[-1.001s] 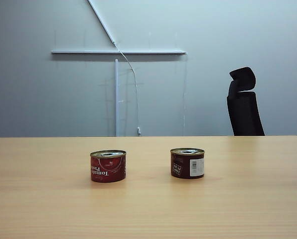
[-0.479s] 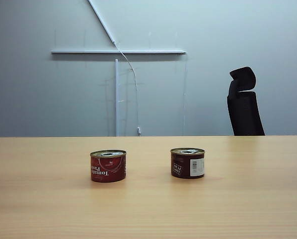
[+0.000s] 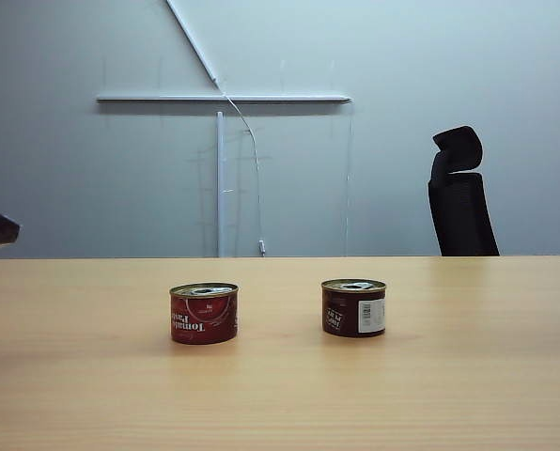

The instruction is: Stack a can of tomatoes on the right onto the can of tomatoes on the left.

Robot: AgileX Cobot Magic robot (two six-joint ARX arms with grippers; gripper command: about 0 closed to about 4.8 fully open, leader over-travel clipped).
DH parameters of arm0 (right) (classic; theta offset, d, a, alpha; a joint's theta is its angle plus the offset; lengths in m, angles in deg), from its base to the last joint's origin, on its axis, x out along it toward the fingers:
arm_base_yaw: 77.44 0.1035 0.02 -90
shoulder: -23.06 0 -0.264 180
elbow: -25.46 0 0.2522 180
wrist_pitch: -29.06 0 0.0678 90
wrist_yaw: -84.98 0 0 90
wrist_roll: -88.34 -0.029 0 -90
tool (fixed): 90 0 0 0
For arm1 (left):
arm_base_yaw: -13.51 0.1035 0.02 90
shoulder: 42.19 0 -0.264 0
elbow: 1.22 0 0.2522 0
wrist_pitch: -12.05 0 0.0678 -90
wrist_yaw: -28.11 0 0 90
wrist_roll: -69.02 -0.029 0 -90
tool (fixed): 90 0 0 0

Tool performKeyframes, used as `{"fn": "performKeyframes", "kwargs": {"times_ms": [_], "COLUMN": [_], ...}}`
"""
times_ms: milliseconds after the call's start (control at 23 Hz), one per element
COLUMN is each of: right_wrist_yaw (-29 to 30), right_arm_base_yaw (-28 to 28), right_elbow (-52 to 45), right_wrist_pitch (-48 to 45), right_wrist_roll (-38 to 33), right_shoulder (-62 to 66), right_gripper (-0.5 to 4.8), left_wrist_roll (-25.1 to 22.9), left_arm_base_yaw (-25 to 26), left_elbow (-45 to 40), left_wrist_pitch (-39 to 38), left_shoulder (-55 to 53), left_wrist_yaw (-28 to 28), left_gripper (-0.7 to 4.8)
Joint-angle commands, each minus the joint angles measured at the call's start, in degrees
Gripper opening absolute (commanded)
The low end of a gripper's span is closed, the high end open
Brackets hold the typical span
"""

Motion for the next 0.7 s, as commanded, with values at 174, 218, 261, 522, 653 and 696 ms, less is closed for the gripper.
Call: {"fn": "performKeyframes", "kwargs": {"times_ms": [174, 218, 261, 522, 653, 696], "right_wrist_yaw": [-0.59, -1.40, -2.54, -5.07, -2.08, -1.29], "right_arm_base_yaw": [13.92, 15.93, 17.46, 20.83, 20.83, 20.85], "right_elbow": [6.84, 8.13, 9.27, 22.08, 24.30, 24.65], "right_wrist_pitch": [-15.37, -17.22, -18.64, -22.91, -22.88, -22.93], "right_wrist_roll": [13.16, 15.28, 16.39, 17.18, 17.16, 17.16], "right_shoulder": [31.76, 36.76, 40.74, 68.96, 71.95, 72.37], "right_gripper": [4.79, 4.79, 4.79, 4.79, 4.79, 4.79], "left_wrist_roll": [0.00, 0.00, 0.00, 0.00, 0.00, 0.00], "left_arm_base_yaw": [-0.02, -0.02, -0.02, -0.02, -0.02, -0.02], "left_elbow": [0.17, 0.17, 0.17, 0.17, 0.17, 0.17], "left_wrist_pitch": [0.48, 0.48, 0.50, 0.48, 0.50, 0.48], "left_shoulder": [0.11, 0.11, 0.11, 0.11, 0.11, 0.11], "left_wrist_yaw": [0.15, 0.20, 0.20, 0.15, 0.20, 0.17], "left_gripper": [-0.04, -0.04, -0.04, -0.04, -0.04, -0.04]}}
